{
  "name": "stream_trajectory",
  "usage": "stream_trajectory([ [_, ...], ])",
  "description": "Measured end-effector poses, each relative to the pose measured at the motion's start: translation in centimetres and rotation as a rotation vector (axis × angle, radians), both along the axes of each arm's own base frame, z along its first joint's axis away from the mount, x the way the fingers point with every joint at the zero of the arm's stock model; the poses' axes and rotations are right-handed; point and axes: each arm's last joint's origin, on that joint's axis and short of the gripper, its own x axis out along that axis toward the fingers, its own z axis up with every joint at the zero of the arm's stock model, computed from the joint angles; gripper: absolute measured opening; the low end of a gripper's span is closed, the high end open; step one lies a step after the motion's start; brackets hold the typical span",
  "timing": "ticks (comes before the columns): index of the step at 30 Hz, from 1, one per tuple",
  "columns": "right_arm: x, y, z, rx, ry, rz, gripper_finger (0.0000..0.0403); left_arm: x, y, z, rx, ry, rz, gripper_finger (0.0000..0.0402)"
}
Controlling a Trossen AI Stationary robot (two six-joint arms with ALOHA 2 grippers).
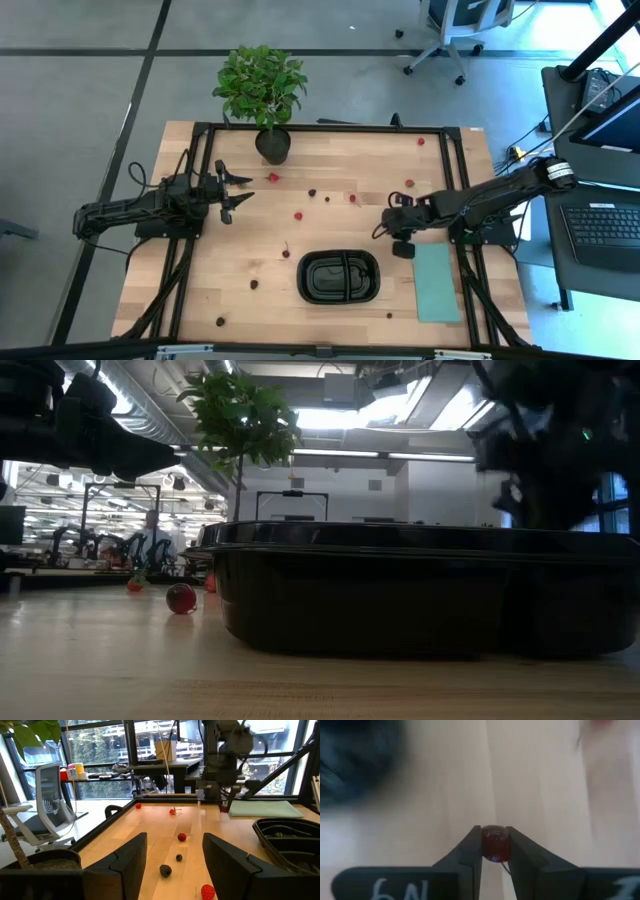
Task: Pick and placing Produce into tupperware
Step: Put the right red cherry into the right side of the black container
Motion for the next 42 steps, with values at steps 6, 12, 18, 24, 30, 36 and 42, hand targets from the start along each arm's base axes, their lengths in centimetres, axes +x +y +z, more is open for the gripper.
stream_trajectory([
  [6, 2.4, 1.9, 3.8, 0.030, -0.233, 0.095, 0.0076, 0.0, 0.0, 0.0, 0.000, -0.001, 0.000, 0.0186],
  [12, 3.6, 4.3, 4.7, 0.101, -0.415, 0.202, 0.0075, 0.0, 0.0, 0.0, 0.000, -0.001, 0.000, 0.0186],
  [18, 4.8, 6.8, 2.6, 0.115, -0.414, 0.278, 0.0076, 0.0, 0.0, 0.0, 0.000, 0.000, 0.000, 0.0186],
  [24, 5.9, 8.3, -0.9, 0.100, -0.321, 0.304, 0.0077, 0.0, 0.0, 0.0, 0.000, 0.000, 0.000, 0.0186],
  [30, 6.4, 8.5, -3.7, 0.078, -0.233, 0.297, 0.0077, 0.0, 0.0, 0.0, -0.005, -0.002, 0.000, 0.0186],
  [36, 6.4, 8.5, -4.1, 0.073, -0.216, 0.298, 0.0078, 0.0, 0.0, 0.0, -0.006, -0.002, 0.000, 0.0186],
  [42, 6.4, 8.5, -4.1, 0.073, -0.213, 0.297, 0.0093, 0.0, 0.0, 0.0, -0.006, -0.002, 0.000, 0.0186],
])
